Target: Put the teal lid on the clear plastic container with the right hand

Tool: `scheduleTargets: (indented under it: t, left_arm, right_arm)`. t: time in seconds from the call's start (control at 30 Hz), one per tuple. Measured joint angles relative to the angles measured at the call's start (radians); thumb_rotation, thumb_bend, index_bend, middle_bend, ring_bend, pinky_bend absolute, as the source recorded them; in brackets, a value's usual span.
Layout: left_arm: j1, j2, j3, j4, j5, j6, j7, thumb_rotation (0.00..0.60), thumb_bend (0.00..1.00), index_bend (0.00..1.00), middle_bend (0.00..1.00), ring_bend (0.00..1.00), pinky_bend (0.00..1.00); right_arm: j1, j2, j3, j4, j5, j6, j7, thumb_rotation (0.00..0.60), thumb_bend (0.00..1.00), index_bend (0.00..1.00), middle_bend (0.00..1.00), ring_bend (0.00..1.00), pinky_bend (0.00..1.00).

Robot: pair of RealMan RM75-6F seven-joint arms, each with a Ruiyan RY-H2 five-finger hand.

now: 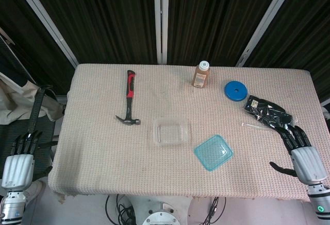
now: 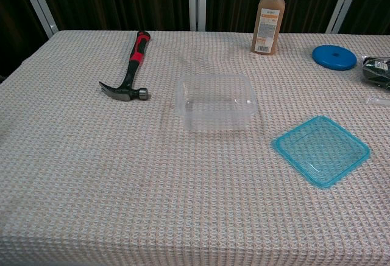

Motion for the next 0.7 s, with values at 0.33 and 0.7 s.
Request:
scheduleTargets:
  t: [0.33, 0.7]
  left_arm:
    - [-0.001, -0.004, -0.006, 0.009, -0.003, -0.011, -0.008, 0.600, 0.00, 0.06, 0.04, 0.00, 0.00]
    - [-0.008, -0.006, -0.010, -0.003, -0.013, -0.033, -0.003, 0.600, 0.00, 0.06, 0.04, 0.00, 0.00]
  right_arm:
    - [0.039, -0.001, 0.012, -0.047, -0.012, -0.079, -0.059, 0.600, 0.03, 0.00, 0.11, 0.00, 0.00]
    - [0.217, -0.005, 0.000, -0.108, -0.058, -0.412, -0.166, 0.600, 0.04, 0.00, 0.12, 0.00, 0.00]
